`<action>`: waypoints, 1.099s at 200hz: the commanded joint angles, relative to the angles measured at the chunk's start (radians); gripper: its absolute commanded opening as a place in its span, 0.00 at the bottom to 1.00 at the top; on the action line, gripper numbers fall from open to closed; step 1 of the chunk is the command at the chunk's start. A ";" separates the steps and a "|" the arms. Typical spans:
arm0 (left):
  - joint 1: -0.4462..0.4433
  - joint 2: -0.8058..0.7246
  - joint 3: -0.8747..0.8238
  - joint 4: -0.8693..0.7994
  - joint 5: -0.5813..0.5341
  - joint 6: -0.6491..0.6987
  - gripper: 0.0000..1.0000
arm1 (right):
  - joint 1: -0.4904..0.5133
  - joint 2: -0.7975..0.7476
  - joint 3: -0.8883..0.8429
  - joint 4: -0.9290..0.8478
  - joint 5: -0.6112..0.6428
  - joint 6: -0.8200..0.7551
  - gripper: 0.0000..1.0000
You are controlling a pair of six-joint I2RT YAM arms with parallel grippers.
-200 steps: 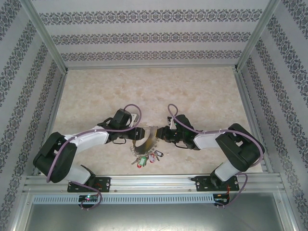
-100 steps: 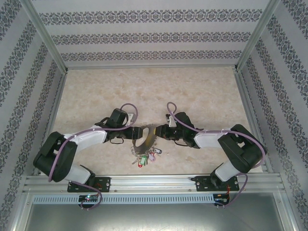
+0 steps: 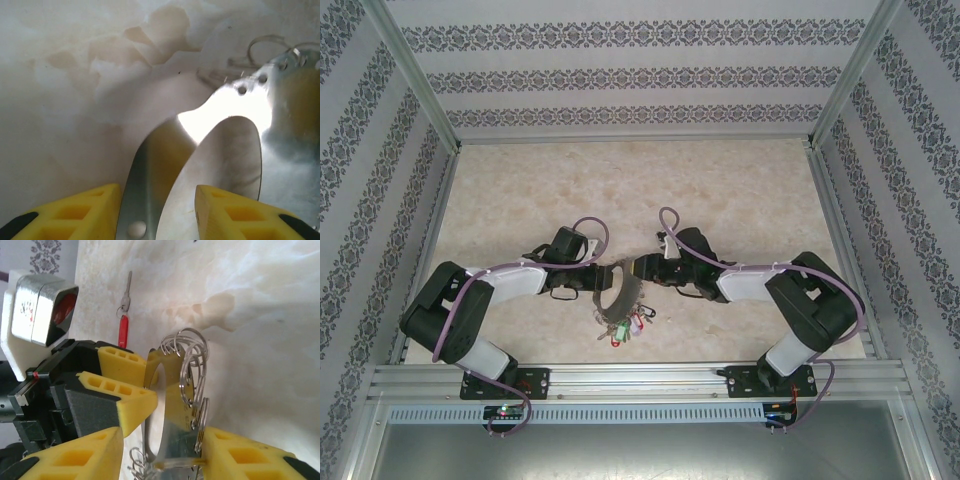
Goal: Put the keys on the keyring
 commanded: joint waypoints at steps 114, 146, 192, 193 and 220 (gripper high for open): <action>-0.011 -0.083 -0.044 0.069 -0.026 -0.042 0.47 | 0.033 0.003 0.016 -0.010 0.084 -0.047 0.12; -0.009 -0.194 -0.041 0.010 -0.090 -0.039 0.65 | -0.009 -0.068 0.012 0.004 0.008 -0.043 0.08; 0.051 -0.301 0.005 -0.041 0.023 -0.035 0.85 | -0.093 -0.203 0.009 0.013 -0.075 -0.015 0.06; 0.053 -0.302 0.005 -0.039 0.031 -0.036 0.85 | -0.095 -0.206 0.009 0.014 -0.077 -0.014 0.06; 0.127 -0.298 0.054 0.008 0.275 -0.056 0.89 | -0.147 -0.291 0.019 0.015 -0.125 -0.005 0.06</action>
